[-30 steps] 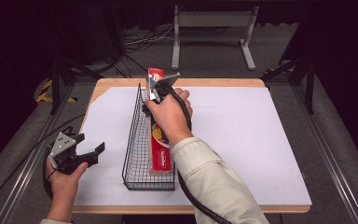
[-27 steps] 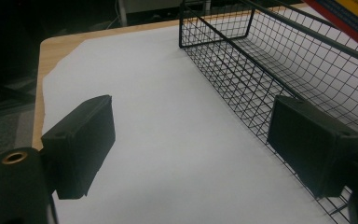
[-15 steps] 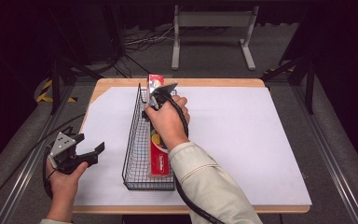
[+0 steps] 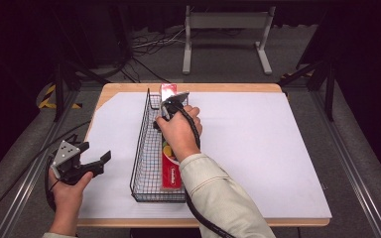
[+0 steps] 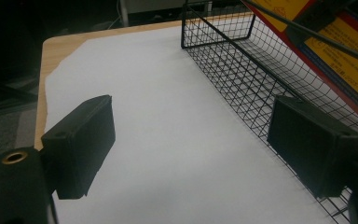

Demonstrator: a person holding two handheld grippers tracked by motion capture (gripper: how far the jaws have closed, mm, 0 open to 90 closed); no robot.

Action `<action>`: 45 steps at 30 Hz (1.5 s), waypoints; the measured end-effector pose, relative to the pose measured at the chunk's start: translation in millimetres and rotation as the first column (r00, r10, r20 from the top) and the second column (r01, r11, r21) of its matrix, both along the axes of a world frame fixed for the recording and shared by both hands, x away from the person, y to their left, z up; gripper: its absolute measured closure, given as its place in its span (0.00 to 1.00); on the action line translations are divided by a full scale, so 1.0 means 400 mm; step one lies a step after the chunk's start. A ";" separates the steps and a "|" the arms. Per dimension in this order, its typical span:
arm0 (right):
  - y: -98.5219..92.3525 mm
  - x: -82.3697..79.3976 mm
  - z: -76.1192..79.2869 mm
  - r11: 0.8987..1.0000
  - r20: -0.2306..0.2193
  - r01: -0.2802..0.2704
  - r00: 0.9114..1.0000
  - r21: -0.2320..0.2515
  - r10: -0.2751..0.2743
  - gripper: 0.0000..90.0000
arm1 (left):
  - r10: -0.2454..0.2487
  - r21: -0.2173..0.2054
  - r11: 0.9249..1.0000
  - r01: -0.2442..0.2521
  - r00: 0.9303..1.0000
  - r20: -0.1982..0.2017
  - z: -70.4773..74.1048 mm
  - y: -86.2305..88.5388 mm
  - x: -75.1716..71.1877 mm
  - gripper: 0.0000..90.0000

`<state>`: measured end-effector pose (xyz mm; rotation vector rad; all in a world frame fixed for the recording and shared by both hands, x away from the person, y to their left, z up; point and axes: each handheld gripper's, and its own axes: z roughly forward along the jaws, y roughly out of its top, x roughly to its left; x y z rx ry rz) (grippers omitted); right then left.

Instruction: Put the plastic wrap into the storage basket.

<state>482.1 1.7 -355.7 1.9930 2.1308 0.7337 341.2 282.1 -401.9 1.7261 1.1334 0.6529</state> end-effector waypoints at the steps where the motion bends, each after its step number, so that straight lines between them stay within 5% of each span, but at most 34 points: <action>1: 0.000 0.000 -0.001 1.000 -0.004 0.001 1.000 -0.001 -0.001 0.44 | 0.000 0.001 1.000 0.000 1.000 -0.001 0.000 0.000 0.000 0.17; 27: 0.005 0.017 -0.051 0.996 -0.133 0.029 0.990 -0.088 -0.040 0.43 | 0.015 -0.007 1.000 -0.015 1.000 0.000 -0.004 0.009 0.001 0.17; 45: 0.040 0.022 -0.072 0.990 -0.183 0.029 0.982 -0.139 -0.054 0.43 | 0.012 -0.008 1.000 -0.012 1.000 -0.002 -0.004 0.009 0.001 0.17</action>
